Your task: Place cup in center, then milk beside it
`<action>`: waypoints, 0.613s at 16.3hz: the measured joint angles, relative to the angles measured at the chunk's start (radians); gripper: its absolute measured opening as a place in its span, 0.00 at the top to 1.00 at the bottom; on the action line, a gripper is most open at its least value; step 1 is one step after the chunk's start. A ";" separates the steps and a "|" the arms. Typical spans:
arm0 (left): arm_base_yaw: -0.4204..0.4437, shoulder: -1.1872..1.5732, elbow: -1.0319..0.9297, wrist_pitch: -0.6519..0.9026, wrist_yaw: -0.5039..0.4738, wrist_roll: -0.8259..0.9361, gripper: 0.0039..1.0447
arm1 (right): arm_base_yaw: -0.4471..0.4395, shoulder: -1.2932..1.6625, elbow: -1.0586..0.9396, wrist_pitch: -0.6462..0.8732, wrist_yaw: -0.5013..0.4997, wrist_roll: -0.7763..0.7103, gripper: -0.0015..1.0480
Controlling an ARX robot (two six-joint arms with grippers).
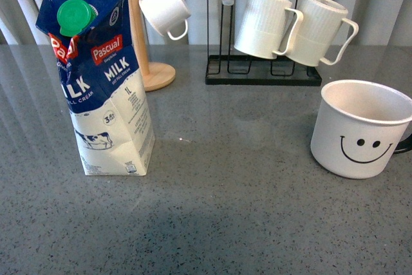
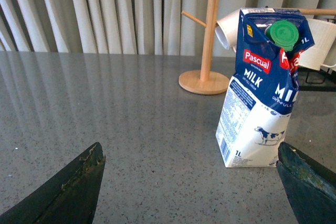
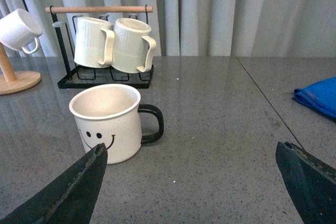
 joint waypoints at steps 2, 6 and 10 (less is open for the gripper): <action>0.000 0.000 0.000 0.000 0.000 0.000 0.06 | 0.000 0.000 0.000 0.000 0.000 0.000 0.06; 0.000 0.000 0.000 0.000 0.000 0.000 0.06 | 0.000 0.000 0.000 0.000 0.000 0.000 0.06; 0.000 0.000 0.000 0.000 0.000 0.000 0.06 | 0.000 0.000 0.000 0.000 0.000 0.000 0.06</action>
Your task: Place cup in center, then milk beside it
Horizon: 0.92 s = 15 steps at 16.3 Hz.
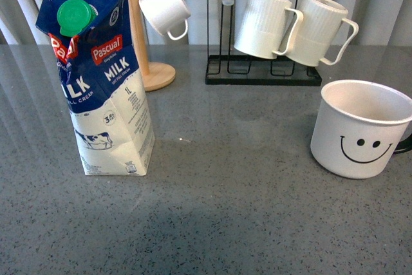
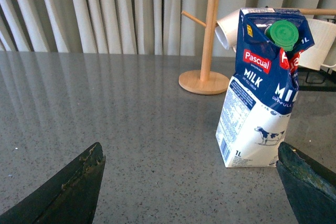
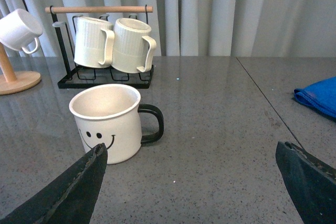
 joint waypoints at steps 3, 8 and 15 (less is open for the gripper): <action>0.000 0.000 0.000 0.000 0.000 0.000 0.06 | 0.000 0.000 0.000 0.000 0.000 0.000 0.06; 0.000 0.000 0.000 0.000 0.000 0.000 0.06 | 0.000 0.000 0.000 0.000 0.000 0.000 0.06; 0.000 0.000 0.000 0.000 0.000 0.000 0.06 | 0.000 0.000 0.000 0.000 0.000 0.000 0.06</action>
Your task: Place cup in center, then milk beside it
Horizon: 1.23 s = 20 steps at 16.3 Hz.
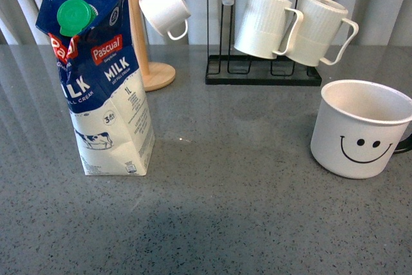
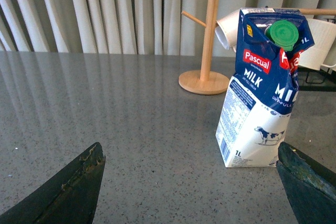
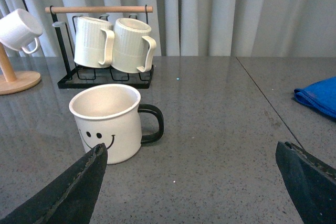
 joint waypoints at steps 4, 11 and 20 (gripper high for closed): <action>0.000 0.000 0.000 0.000 0.000 0.000 0.06 | 0.047 0.060 0.016 -0.047 0.121 0.128 0.06; 0.000 0.000 0.000 0.000 0.000 0.000 0.06 | -0.013 0.853 0.492 0.346 -0.111 0.080 0.06; 0.000 0.000 0.000 0.000 0.000 0.000 0.06 | 0.033 1.328 0.858 0.082 -0.290 -0.112 0.06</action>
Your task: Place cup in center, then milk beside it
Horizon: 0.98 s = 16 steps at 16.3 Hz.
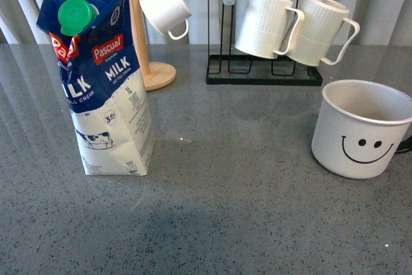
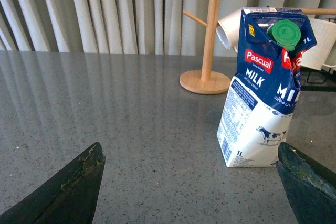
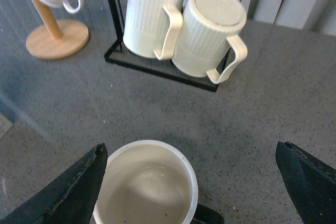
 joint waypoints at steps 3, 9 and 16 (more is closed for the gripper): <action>0.000 0.000 0.000 0.000 0.000 0.000 0.06 | -0.023 0.162 0.139 -0.164 -0.056 -0.116 0.06; 0.000 0.000 0.000 0.000 0.000 0.000 0.06 | -0.017 0.340 0.271 -0.348 -0.049 -0.286 0.06; 0.000 0.000 0.000 0.000 0.000 0.000 0.06 | -0.012 0.453 0.367 -0.439 -0.022 -0.330 0.27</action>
